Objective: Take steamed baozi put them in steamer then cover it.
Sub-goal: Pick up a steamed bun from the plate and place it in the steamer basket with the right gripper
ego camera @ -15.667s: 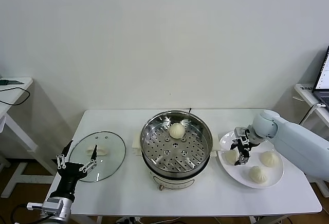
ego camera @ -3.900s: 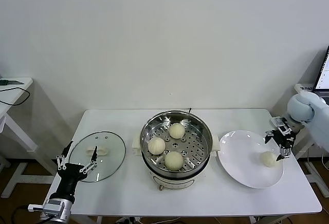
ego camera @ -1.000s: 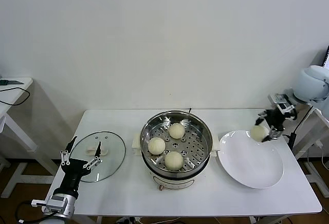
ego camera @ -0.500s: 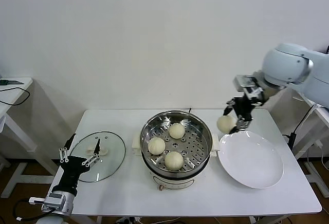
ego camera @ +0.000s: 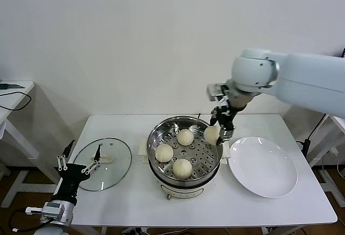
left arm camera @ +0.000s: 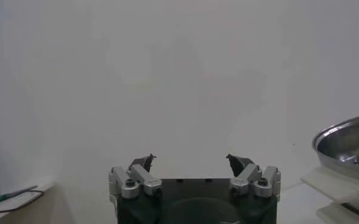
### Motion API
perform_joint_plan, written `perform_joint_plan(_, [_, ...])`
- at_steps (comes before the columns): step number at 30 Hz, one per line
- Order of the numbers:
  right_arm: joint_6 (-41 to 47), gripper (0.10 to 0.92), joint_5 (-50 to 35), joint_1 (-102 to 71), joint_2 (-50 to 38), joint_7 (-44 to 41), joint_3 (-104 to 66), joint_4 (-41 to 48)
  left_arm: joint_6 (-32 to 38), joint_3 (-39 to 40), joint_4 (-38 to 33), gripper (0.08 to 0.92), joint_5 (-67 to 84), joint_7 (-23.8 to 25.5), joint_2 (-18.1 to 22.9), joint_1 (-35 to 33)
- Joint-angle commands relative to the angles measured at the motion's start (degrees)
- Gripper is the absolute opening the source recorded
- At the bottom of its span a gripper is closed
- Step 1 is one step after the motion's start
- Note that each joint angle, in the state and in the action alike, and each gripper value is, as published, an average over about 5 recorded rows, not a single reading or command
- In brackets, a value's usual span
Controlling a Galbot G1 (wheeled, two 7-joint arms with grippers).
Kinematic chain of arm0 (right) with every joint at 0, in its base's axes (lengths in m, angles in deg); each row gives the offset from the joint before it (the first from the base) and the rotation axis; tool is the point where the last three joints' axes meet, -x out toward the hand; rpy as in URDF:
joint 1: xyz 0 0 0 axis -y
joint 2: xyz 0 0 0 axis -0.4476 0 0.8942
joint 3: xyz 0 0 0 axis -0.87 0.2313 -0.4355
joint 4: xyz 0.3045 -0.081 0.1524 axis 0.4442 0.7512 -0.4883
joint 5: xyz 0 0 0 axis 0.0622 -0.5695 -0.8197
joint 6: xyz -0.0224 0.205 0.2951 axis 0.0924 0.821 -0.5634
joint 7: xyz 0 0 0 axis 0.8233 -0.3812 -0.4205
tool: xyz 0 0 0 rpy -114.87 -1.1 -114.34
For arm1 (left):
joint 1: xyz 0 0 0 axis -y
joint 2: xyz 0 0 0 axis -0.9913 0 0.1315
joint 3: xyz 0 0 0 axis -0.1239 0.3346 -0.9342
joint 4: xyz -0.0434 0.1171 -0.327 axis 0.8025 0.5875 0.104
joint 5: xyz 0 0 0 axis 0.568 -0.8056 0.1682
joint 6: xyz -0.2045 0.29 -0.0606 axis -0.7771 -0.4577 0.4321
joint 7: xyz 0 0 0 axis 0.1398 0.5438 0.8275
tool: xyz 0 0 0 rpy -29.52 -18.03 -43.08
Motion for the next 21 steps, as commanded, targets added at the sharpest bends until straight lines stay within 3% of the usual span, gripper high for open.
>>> perform_joint_plan(1, [1.8,0.679,1.2,-7.7,6.4,0.9,-2.0,3.3,0.0,-1.0,0.5,0.823,0.2,0.1,0.1,0.2])
perform_joint_plan(21, [0.6,0.679,8.6,-16.6,6.3,-0.4,-5.1,8.1,-0.2,-2.3,1.6,0.823,1.0,0.5,0.0,0.8])
